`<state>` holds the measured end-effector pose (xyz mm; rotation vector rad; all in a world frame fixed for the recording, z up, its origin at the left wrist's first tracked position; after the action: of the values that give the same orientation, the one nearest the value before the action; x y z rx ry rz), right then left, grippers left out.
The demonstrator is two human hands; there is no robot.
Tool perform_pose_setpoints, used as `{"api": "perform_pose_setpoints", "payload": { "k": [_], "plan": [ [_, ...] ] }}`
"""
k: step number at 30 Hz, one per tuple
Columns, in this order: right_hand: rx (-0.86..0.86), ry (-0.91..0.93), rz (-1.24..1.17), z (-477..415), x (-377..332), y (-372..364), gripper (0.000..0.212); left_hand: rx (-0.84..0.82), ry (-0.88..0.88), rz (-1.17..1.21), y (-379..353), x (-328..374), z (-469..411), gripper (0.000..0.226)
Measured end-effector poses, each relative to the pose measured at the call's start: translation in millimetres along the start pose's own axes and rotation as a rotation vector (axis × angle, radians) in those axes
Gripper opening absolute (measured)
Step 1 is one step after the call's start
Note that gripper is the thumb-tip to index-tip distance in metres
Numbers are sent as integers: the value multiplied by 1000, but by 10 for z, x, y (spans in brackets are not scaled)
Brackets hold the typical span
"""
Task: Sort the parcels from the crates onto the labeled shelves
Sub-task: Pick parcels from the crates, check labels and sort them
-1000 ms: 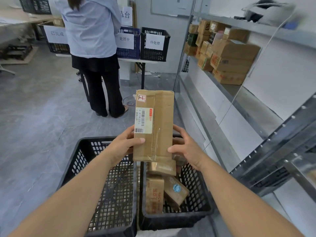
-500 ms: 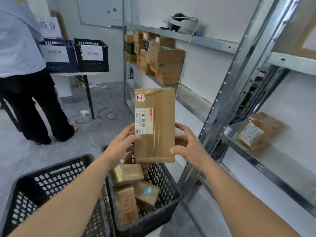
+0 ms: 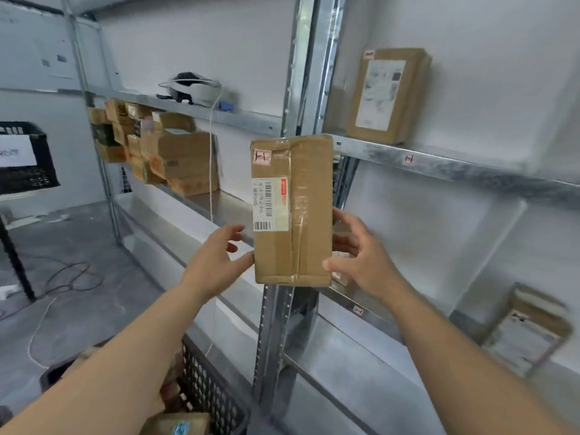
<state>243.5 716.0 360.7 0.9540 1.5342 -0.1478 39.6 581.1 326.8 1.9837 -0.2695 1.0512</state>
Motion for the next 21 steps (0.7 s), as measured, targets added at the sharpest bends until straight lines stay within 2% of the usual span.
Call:
{"api": "perform_pose_setpoints", "payload": {
  "k": [6,13,21],
  "plan": [
    [153,59,29,45,-115,834,84,-23,-142,-80,-404,724,-485,64],
    [344,119,114,132,-367,1757,82,-32,-405,-214,-731,1498,-939,69],
    [523,116,214,84,-642,2429,82,-41,-587,-316,-927,2205,-1472,70]
  ]
}}
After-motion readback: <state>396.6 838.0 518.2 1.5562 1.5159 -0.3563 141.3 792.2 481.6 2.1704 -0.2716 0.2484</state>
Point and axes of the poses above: each hand's wrist, its own z-axis away from the middle knuckle, its own y-axis out of the back of the hand, x = y × z, the point moved 2 cm from there along -z, towards the middle knuckle, and after that the axes turned 4 degrees about -x, right-handed, at the moved point
